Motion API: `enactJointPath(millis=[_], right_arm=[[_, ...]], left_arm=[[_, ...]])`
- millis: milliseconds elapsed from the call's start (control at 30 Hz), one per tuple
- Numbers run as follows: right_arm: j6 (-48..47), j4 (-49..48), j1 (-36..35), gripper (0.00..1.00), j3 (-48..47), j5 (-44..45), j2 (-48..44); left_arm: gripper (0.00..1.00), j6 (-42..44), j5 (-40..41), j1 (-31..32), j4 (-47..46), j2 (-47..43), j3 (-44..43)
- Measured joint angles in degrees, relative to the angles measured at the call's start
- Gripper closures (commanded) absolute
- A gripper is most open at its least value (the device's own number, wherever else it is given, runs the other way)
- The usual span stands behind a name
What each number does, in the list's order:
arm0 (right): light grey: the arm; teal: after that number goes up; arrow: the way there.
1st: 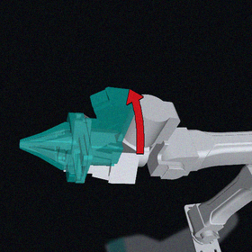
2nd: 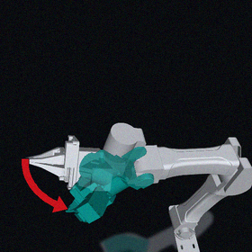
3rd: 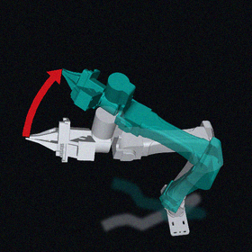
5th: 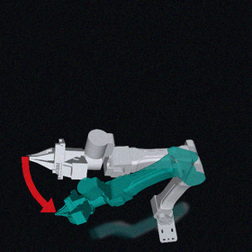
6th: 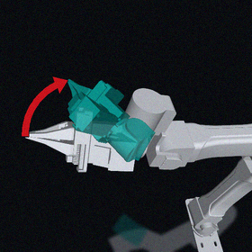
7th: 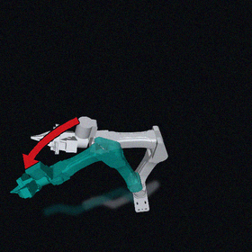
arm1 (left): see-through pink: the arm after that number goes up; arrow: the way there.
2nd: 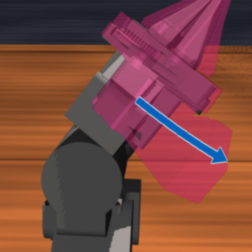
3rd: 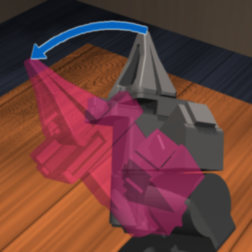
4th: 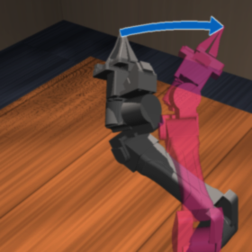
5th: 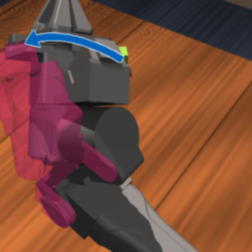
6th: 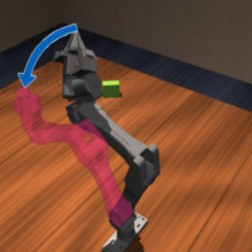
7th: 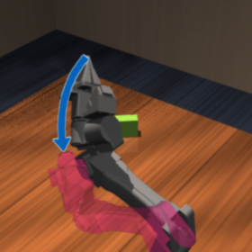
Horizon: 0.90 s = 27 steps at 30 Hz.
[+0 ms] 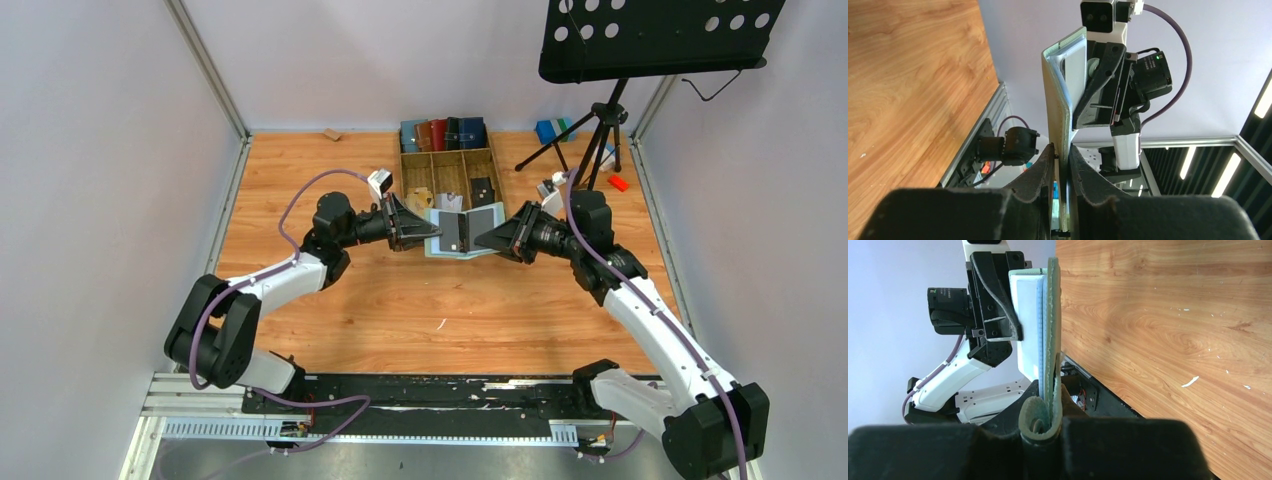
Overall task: Take the credit cards out of the card holder
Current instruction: Remove the credit card from the card holder.
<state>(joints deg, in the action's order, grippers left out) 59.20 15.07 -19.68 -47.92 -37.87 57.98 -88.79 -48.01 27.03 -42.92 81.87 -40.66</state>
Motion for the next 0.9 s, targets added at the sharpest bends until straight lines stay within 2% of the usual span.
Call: enactJointPath(millis=[133, 200, 300, 400, 433, 500, 533, 667, 900], right_arm=[[0.1, -0.1, 0.0, 0.98, 0.0, -0.2, 0.0], [0.1, -0.1, 0.0, 0.96, 0.0, -0.2, 0.0], [-0.3, 0.3, 0.0, 0.82, 0.0, -0.1, 0.2], [-2.4, 3.4, 0.9, 0.74, -1.0, -0.2, 0.6], [-3.6, 5.0, 1.6, 0.63, -1.7, -0.2, 0.7], [-6.0, 7.9, 3.5, 0.34, -3.2, -0.3, 0.9], [-7.1, 9.1, 4.4, 0.28, -3.8, -0.3, 0.9], [-11.0, 13.6, 6.2, 0.26, -5.6, -0.1, 1.0], [-18.6, 25.4, 6.3, 0.34, -13.6, 4.5, 1.7]], left_arm=[[0.99, 0.1, -0.3, 0.0, 0.3, 0.2, 0.0], [1.00, 0.3, -0.6, 0.0, 0.5, 0.4, 0.0], [1.00, 0.5, -0.8, 0.0, 1.3, 0.5, 0.0], [1.00, 0.9, -1.0, 0.0, 2.1, 0.5, 0.0], [1.00, 0.9, -1.0, 0.0, 2.1, 0.6, 0.0], [1.00, 0.9, -1.0, 0.0, 2.1, 0.7, 0.0], [1.00, 0.8, -1.1, 0.0, 2.1, 0.7, 0.0], [1.00, 0.8, -1.2, 0.0, 2.0, 0.8, 0.0], [1.00, 0.9, -1.2, 0.0, 2.1, 0.9, 0.0]])
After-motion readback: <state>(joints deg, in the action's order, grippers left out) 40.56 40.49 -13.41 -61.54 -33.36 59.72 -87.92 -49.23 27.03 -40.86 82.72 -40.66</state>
